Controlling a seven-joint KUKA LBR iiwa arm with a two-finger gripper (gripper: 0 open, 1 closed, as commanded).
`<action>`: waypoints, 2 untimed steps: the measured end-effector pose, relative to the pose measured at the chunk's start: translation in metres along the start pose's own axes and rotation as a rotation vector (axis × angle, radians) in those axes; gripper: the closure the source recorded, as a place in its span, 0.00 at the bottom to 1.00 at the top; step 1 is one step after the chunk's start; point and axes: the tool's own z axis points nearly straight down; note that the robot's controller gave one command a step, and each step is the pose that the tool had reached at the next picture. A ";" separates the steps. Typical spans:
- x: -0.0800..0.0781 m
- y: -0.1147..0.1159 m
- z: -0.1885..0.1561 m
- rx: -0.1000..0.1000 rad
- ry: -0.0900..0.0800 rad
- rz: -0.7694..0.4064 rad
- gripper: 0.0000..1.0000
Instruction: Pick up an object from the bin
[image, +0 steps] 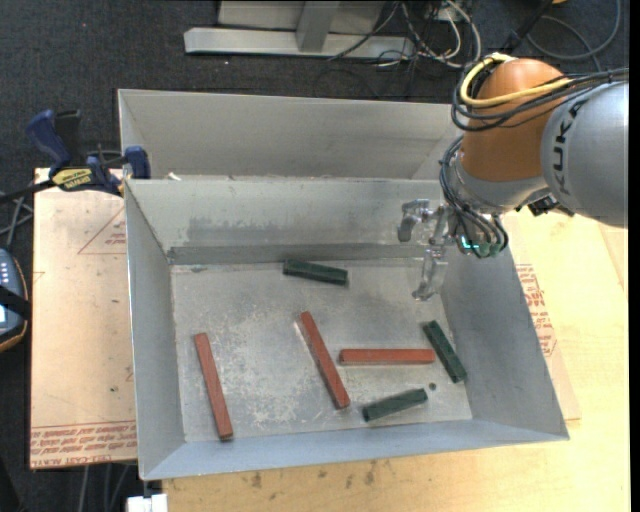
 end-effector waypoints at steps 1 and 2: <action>-0.002 0.000 -0.005 0.001 -0.008 -0.001 0.00; 0.068 0.024 0.069 0.001 -0.010 -0.079 0.00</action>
Offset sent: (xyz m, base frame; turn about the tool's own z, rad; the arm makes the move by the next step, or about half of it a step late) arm -0.0888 0.0314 -0.0893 -0.1031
